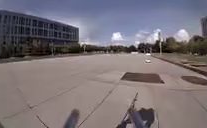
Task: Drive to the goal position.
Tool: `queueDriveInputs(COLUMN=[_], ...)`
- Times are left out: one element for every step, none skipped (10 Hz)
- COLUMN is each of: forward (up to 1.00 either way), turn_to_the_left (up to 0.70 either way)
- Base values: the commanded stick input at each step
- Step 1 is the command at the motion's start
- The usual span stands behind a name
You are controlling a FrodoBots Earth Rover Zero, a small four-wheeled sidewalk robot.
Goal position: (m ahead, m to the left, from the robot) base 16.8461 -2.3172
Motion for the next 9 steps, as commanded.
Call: queueDriveInputs(forward=[1.0, 1.0, 1.0, 1.0, 1.0, 1.0, 1.0, 1.0, 1.0], turn_to_the_left=[-0.01, -0.01, -0.01, -0.01, -0.01, -0.01, -0.01, -0.01, -0.01])
